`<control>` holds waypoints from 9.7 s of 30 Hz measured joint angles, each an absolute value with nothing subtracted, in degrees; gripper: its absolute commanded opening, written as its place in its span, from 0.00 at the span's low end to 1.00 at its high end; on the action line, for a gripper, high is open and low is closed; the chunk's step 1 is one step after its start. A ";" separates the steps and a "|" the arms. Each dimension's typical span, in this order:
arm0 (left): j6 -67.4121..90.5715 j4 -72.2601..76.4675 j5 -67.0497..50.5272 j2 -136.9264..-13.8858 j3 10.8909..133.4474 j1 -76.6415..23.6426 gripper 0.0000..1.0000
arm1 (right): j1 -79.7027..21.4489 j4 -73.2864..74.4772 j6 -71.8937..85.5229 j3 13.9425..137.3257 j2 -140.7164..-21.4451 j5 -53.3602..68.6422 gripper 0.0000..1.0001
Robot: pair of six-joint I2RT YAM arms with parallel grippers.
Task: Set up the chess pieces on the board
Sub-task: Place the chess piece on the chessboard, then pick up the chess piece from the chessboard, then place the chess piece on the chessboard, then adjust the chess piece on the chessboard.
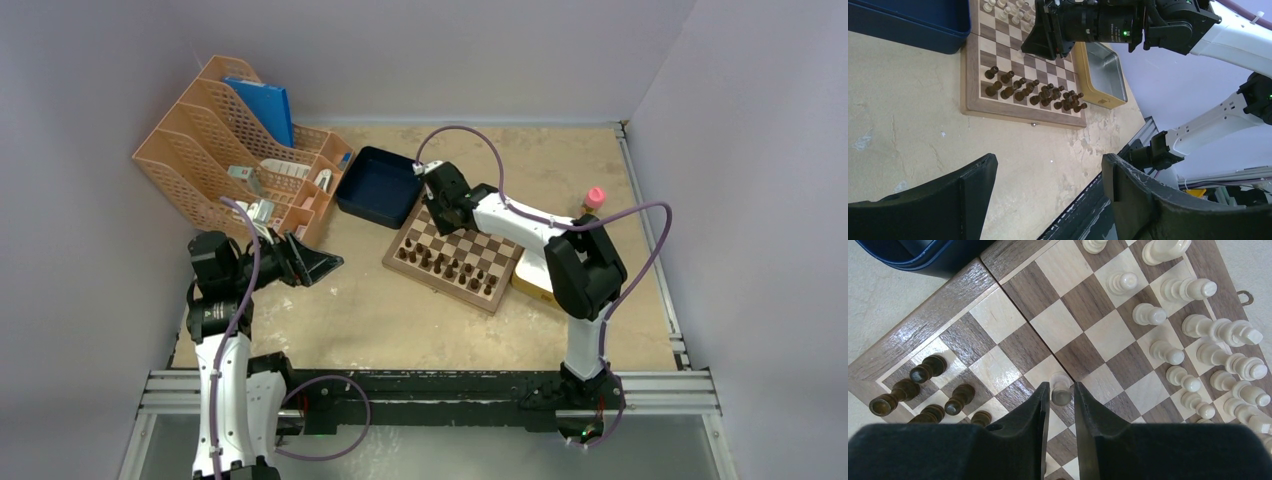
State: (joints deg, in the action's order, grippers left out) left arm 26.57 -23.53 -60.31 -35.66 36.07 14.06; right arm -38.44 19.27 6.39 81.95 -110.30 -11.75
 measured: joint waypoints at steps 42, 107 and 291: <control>26.44 -23.57 -61.14 -37.54 36.07 14.06 0.80 | -38.22 -8.71 10.46 60.45 -98.48 -12.16 0.32; 25.91 -25.39 -60.73 -36.99 36.10 14.06 0.83 | -33.17 2.92 6.81 93.43 -120.22 -16.95 0.12; 21.43 -24.88 -47.48 -55.33 43.16 -3.92 0.90 | -30.72 7.38 7.03 91.61 -119.74 -16.60 0.14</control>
State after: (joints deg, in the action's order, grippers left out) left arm 21.43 -24.88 -47.48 -55.33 43.16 -3.92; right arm -30.72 7.38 7.03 91.61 -119.74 -16.60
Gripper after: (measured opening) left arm 0.894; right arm 0.144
